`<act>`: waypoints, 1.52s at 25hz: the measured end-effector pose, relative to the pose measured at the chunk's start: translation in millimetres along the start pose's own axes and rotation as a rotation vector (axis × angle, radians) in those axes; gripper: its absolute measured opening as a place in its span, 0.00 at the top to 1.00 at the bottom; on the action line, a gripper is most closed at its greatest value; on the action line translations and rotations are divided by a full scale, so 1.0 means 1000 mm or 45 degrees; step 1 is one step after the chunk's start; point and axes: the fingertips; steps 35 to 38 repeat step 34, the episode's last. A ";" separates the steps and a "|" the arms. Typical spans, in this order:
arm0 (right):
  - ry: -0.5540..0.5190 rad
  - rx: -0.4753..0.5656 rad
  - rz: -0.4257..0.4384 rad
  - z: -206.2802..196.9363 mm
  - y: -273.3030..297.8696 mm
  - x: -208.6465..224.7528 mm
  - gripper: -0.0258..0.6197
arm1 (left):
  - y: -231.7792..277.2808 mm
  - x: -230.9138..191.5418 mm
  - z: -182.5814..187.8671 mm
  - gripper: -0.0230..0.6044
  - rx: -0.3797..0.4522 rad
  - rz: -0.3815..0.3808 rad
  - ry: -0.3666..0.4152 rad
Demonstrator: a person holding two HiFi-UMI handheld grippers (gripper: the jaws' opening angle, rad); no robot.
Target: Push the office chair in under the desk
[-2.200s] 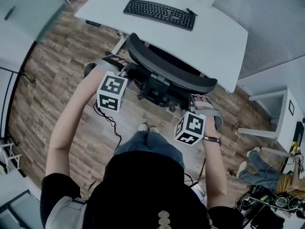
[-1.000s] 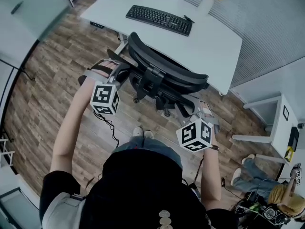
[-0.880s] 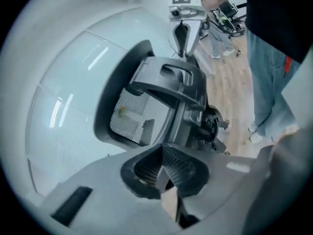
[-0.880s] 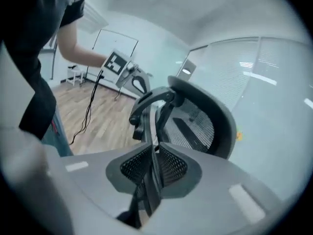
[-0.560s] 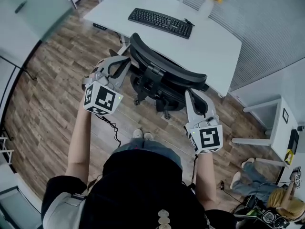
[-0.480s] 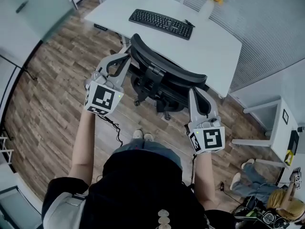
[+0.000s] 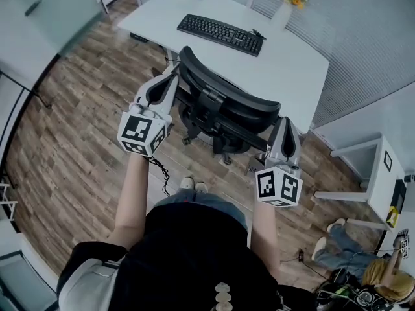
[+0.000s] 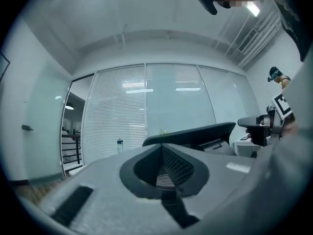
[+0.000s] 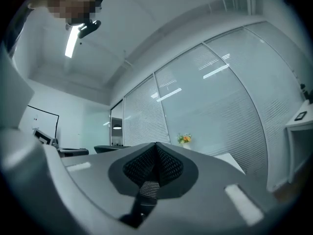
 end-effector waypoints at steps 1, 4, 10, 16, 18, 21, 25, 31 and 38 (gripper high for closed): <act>0.002 -0.003 -0.003 -0.001 0.000 0.000 0.94 | 0.001 0.001 -0.001 0.95 -0.003 -0.002 0.000; -0.002 -0.005 -0.003 -0.001 0.001 0.000 0.94 | 0.002 0.000 0.001 0.95 0.013 -0.006 -0.027; -0.013 -0.022 -0.002 -0.004 -0.001 -0.003 0.95 | 0.002 -0.002 0.001 0.95 0.041 -0.015 -0.091; -0.008 -0.027 -0.011 -0.006 -0.001 -0.001 0.95 | 0.006 0.001 -0.004 0.95 0.006 -0.018 -0.058; -0.003 -0.029 -0.008 -0.006 0.000 0.000 0.95 | 0.007 0.002 -0.006 0.95 -0.011 -0.016 -0.033; 0.001 -0.033 -0.004 -0.007 0.001 0.001 0.95 | 0.009 0.005 -0.007 0.95 -0.015 -0.023 -0.028; -0.005 -0.040 0.003 -0.009 0.001 -0.001 0.95 | 0.009 0.004 -0.010 0.95 -0.028 -0.022 -0.017; -0.008 -0.042 0.002 -0.010 0.001 -0.001 0.95 | 0.007 0.003 -0.012 0.95 -0.033 -0.015 -0.022; -0.009 -0.043 0.000 -0.011 0.001 0.000 0.95 | 0.007 0.003 -0.014 0.95 -0.039 -0.014 -0.018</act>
Point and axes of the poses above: the fingertips, and each gripper's own axes: y forward along the fingers, x to its right, z out of its top, and after that the axes turned 6 degrees about y, right-handed
